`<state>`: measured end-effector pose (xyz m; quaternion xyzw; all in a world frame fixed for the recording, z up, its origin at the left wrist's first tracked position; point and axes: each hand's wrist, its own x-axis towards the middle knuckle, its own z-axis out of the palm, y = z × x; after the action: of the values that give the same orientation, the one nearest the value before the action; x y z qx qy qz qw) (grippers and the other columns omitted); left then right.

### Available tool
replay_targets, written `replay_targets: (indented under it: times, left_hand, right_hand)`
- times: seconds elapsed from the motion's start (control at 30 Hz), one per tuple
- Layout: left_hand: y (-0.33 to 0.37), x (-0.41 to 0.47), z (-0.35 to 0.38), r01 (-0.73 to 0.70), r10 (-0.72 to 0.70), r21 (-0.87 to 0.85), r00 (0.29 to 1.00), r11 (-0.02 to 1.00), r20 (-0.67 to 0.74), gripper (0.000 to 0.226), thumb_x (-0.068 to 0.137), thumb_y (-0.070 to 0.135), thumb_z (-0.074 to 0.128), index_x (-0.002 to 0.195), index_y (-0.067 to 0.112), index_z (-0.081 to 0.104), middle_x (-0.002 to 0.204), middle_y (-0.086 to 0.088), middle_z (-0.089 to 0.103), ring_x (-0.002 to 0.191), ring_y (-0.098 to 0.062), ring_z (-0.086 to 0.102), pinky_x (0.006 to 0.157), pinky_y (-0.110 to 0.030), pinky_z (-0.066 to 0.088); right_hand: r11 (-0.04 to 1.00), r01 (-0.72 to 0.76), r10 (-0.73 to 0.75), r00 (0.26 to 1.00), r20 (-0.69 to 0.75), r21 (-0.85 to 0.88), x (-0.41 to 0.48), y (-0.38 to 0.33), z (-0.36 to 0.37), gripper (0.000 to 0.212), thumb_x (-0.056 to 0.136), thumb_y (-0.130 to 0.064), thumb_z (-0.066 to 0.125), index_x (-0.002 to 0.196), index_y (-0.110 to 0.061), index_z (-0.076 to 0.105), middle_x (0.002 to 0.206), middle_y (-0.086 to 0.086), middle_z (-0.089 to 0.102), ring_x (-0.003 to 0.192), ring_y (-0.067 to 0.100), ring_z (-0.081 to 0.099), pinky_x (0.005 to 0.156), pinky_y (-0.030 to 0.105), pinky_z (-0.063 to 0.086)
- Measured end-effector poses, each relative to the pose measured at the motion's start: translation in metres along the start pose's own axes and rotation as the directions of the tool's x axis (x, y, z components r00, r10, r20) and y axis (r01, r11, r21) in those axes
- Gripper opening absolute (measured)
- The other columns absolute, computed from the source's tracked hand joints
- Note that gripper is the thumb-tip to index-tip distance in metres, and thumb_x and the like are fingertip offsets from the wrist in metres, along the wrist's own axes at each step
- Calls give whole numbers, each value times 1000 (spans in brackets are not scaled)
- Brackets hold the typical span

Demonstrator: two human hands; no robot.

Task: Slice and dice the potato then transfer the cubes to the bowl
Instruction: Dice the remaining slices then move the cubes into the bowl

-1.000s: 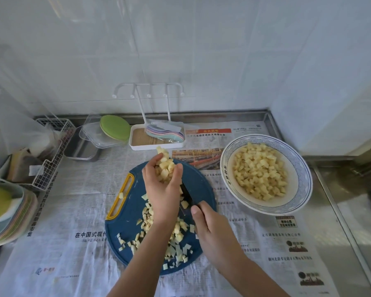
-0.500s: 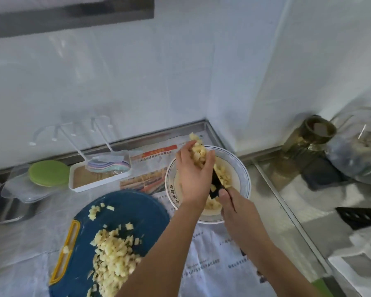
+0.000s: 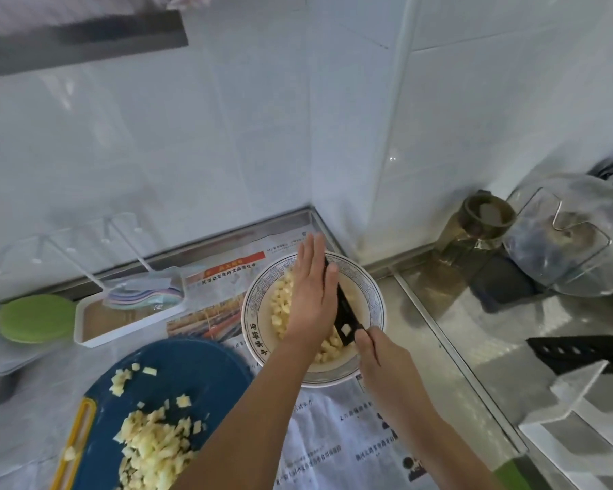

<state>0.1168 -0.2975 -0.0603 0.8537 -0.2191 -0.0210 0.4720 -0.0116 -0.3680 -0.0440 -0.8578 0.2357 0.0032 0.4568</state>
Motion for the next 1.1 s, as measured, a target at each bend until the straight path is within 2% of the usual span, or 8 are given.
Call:
replay_targets:
  times: [0.27,0.47,0.6,0.7,0.83,0.97,1.07,1.1]
  left_hand:
    - [-18,-19,7,147,-151,92,988,985,41,62,101,53,10,153,19,4,162,1,2,143,-2,-11,119,-27,-9]
    - [-9,-27,2,-89,91,179,996,980,0,71,92,67,4,150,27,-8,159,7,-13,144,-6,-21,116,-26,-18]
    - [-20,-26,-3,28,-13,225,998,974,-67,62,101,48,20,153,22,-1,159,6,-16,147,-13,-11,121,-37,7]
    - [-28,-24,-13,140,-110,160,977,977,-184,48,101,23,41,148,22,28,158,2,10,128,-10,43,90,-31,54]
    - [-22,-23,-26,146,-164,-97,964,984,-208,37,101,32,44,135,20,48,130,2,53,111,-8,57,86,-26,52]
    - [-19,-27,-31,205,-224,-210,972,956,-73,53,95,47,22,147,39,31,156,10,24,145,-9,5,110,-31,14]
    - [-21,-21,-40,241,-266,-242,961,940,-75,63,91,10,35,144,43,31,156,11,25,141,-27,30,95,-38,51]
    - [-23,-20,-43,252,-278,-222,956,942,-93,74,86,-5,38,143,42,33,155,10,28,133,-34,42,75,-16,53]
  right_hand:
    - [976,-30,49,995,-84,216,1,-12,-1,36,103,-37,35,78,-18,54,58,-1,52,50,11,45,53,35,42]
    - [951,-55,83,994,-78,306,4,-18,2,39,102,-38,36,78,-14,54,62,5,52,51,16,44,54,40,43]
    - [925,-64,103,991,-85,376,1,-20,0,39,103,-36,36,80,-10,53,62,6,50,49,15,43,51,36,41]
    - [961,-43,77,990,-119,272,1,-14,-2,39,102,-39,35,81,-13,54,62,4,53,52,15,46,55,40,44]
    - [975,-53,78,991,-109,214,-2,-5,2,38,101,-40,35,82,-15,55,64,3,56,54,15,49,57,40,47]
    - [977,-39,62,992,-107,208,-10,-6,8,39,102,-37,35,79,-12,53,61,3,54,51,14,48,54,37,44]
    - [976,-8,29,995,-92,219,-18,-7,9,40,102,-35,35,79,-9,53,58,3,52,45,10,44,52,35,41]
    - [974,0,20,996,-87,229,-21,-8,9,40,102,-35,35,80,-7,53,58,3,52,44,10,42,51,34,40]
